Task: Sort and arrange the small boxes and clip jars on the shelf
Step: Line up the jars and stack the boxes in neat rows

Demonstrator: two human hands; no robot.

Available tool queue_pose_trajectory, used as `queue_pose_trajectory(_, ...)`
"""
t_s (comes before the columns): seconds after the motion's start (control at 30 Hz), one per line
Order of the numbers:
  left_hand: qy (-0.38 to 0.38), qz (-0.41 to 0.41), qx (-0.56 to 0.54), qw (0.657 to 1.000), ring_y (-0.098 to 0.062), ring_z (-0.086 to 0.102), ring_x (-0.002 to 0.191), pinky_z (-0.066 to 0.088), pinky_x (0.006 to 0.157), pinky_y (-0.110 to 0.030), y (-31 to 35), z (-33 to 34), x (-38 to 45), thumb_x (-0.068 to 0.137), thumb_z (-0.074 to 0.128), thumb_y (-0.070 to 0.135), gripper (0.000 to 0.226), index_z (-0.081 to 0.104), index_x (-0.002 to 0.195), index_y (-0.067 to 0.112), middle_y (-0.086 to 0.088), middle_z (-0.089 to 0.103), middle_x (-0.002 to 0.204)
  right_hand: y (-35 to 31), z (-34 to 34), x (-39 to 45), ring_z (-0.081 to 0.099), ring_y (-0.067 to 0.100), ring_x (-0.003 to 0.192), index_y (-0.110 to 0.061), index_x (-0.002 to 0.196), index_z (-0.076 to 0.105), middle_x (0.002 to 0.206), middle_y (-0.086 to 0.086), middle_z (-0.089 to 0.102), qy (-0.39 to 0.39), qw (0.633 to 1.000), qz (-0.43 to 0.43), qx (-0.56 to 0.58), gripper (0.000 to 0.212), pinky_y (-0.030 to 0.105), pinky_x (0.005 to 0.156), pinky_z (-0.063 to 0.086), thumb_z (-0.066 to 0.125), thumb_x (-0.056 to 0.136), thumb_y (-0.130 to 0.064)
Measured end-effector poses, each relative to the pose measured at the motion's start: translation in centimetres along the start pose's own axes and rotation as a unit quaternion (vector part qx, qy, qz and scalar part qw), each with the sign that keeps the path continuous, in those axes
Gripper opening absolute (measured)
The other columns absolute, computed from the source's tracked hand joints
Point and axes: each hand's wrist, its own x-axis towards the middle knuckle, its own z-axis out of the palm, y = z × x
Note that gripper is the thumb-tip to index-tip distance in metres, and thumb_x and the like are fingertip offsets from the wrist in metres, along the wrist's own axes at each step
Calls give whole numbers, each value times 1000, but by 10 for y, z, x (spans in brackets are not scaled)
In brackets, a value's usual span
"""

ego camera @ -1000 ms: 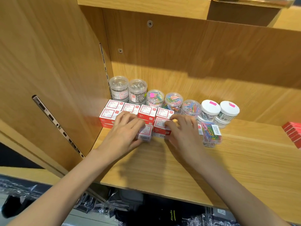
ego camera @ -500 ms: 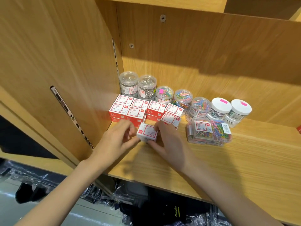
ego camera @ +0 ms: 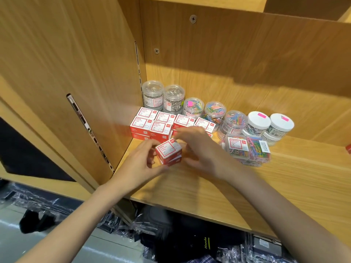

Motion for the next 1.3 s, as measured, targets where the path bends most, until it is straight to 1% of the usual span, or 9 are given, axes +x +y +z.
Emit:
queue_pose_trajectory(0.1, 26, 10, -25, 999, -1, 56, 85, 45, 73, -7, -2, 5, 4, 73, 76, 15, 45, 50, 109, 23, 18, 50, 96, 4, 9, 13, 48, 34, 117, -7, 111, 55, 123, 14, 56, -77, 996, -11, -38, 48, 43, 98, 34, 70, 67, -15)
queue_pose_trajectory(0.27, 29, 3, -66, 997, 2, 58, 90, 43, 81, -3, -5, 5, 11, 72, 75, 9, 48, 48, 108, 25, 22, 54, 96, 6, 4, 22, 46, 25, 104, -13, 108, 55, 114, 6, 51, -62, 994, -5, -92, 45, 29, 88, 28, 76, 69, -22)
queue_pose_trajectory(0.37, 16, 15, -64, 998, 7, 57, 93, 41, 83, -2, -8, 5, 12, 73, 75, 10, 48, 48, 111, 24, 20, 56, 100, 6, 3, 18, 45, 25, 109, -16, 110, 53, 120, 5, 49, -66, 994, 19, -87, 45, 33, 94, 29, 74, 72, -28)
queue_pose_trajectory(0.43, 12, 18, -77, 997, 3, 58, 98, 43, 86, -6, -8, 5, 10, 75, 74, 10, 48, 49, 114, 23, 14, 58, 106, 5, 5, 16, 49, 25, 105, -17, 110, 51, 111, 2, 55, -85, 991, 34, -96, 43, 38, 101, 23, 70, 75, -33)
queue_pose_trajectory(0.6, 108, 120, 178, 971, -14, 41, 115, 27, 99, -20, -19, 7, 14, 82, 54, 41, 50, 49, 124, 15, 1, 48, 126, 9, 12, 8, 52, 28, 105, -17, 105, 50, 91, 2, 61, -33, 986, 28, -158, 45, 59, 105, 14, 73, 69, -32)
queue_pose_trajectory(0.77, 60, 125, 234, 962, -12, 33, 125, 15, 103, -20, -18, 6, 22, 83, 41, 53, 60, 46, 132, 19, 5, 47, 135, 16, 13, 2, 41, 23, 102, -24, 103, 35, 94, 3, 56, -11, 989, 38, -141, 45, 56, 106, 14, 61, 68, -33)
queue_pose_trajectory(0.93, 60, 125, 233, 963, -9, 34, 124, 17, 99, -20, -22, 4, 27, 82, 45, 53, 55, 46, 128, 23, 9, 47, 132, 19, 14, 1, 37, 19, 96, -25, 96, 34, 89, 0, 55, 8, 990, 56, -129, 39, 51, 103, 23, 44, 64, -46)
queue_pose_trajectory(1.17, 112, 130, 218, 961, -12, 37, 118, 19, 96, -22, -21, 11, 30, 83, 46, 43, 43, 52, 120, 20, 7, 52, 125, 18, 27, 10, 37, 22, 100, -21, 103, 44, 102, 5, 56, 58, 979, 66, -184, 50, 44, 95, 23, 72, 62, -31)
queue_pose_trajectory(1.3, 131, 128, 253, 950, -15, 38, 114, 19, 97, -31, -18, 12, 33, 76, 65, 45, 47, 53, 116, 22, 4, 54, 120, 21, 22, -1, 44, 24, 96, -26, 109, 44, 98, 3, 59, 63, 977, 84, -188, 44, 38, 88, 23, 64, 73, -40)
